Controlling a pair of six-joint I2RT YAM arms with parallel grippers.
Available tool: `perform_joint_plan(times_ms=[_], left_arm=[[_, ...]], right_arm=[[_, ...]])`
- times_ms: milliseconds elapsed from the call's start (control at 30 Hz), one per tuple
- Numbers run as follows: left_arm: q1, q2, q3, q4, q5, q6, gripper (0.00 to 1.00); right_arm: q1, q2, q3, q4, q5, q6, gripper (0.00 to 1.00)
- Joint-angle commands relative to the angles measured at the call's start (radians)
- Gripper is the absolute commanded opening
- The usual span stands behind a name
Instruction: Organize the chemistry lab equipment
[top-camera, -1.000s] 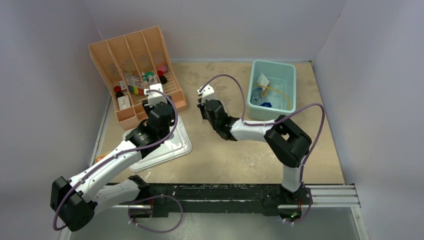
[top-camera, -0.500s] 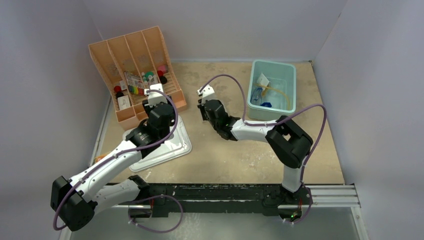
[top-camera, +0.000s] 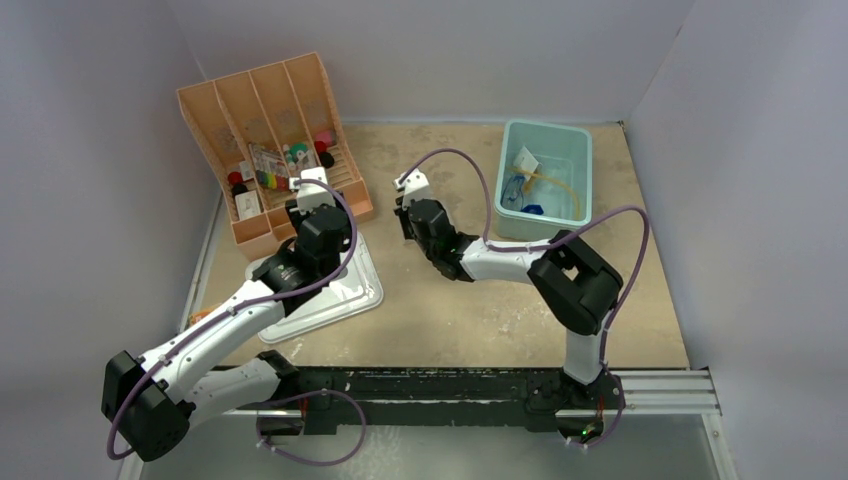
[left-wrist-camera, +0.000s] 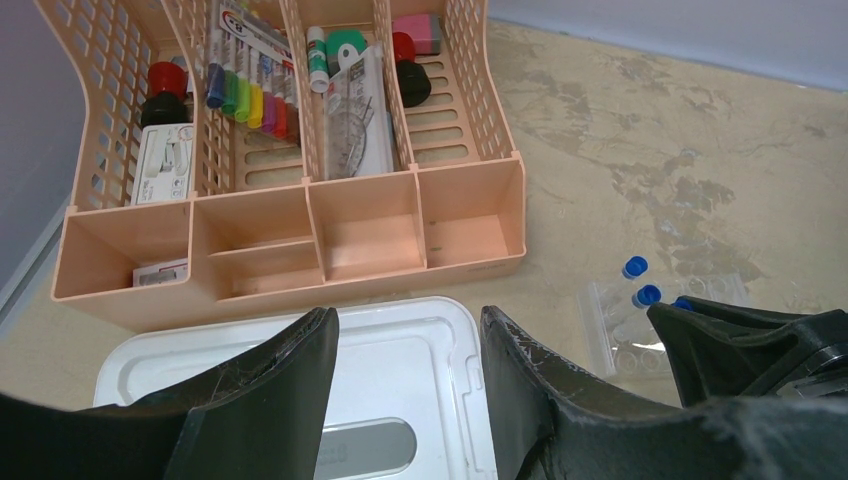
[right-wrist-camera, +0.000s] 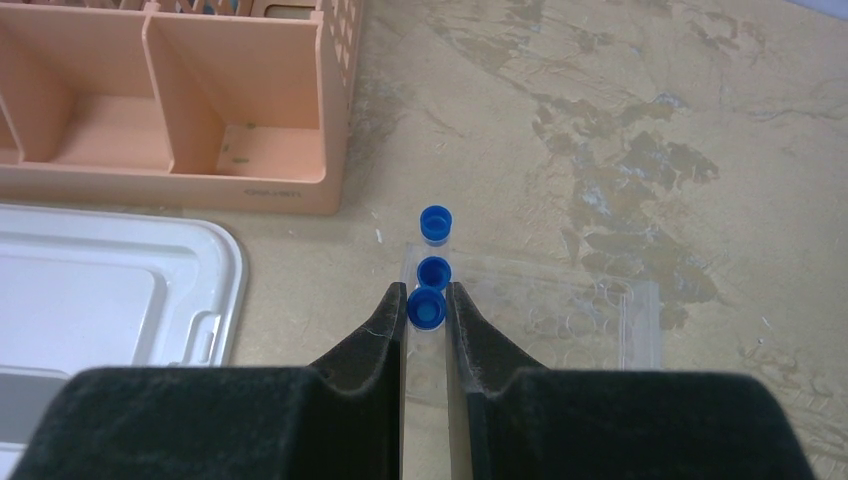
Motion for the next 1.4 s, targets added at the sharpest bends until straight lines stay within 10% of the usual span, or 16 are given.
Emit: perform_joint_plan(times_ms=[0, 1367], left_arm=[[0.005, -0.001, 0.014, 0.045, -0.012, 0.014, 0.54], [0.007, 0.005, 0.014, 0.045, -0.01, 0.016, 0.54]], right_arm=[[-0.002, 0.021, 0.039, 0.021, 0.041, -0.019, 0.1], [-0.003, 0.063, -0.06, 0.223, 0.024, -0.059, 0.19]])
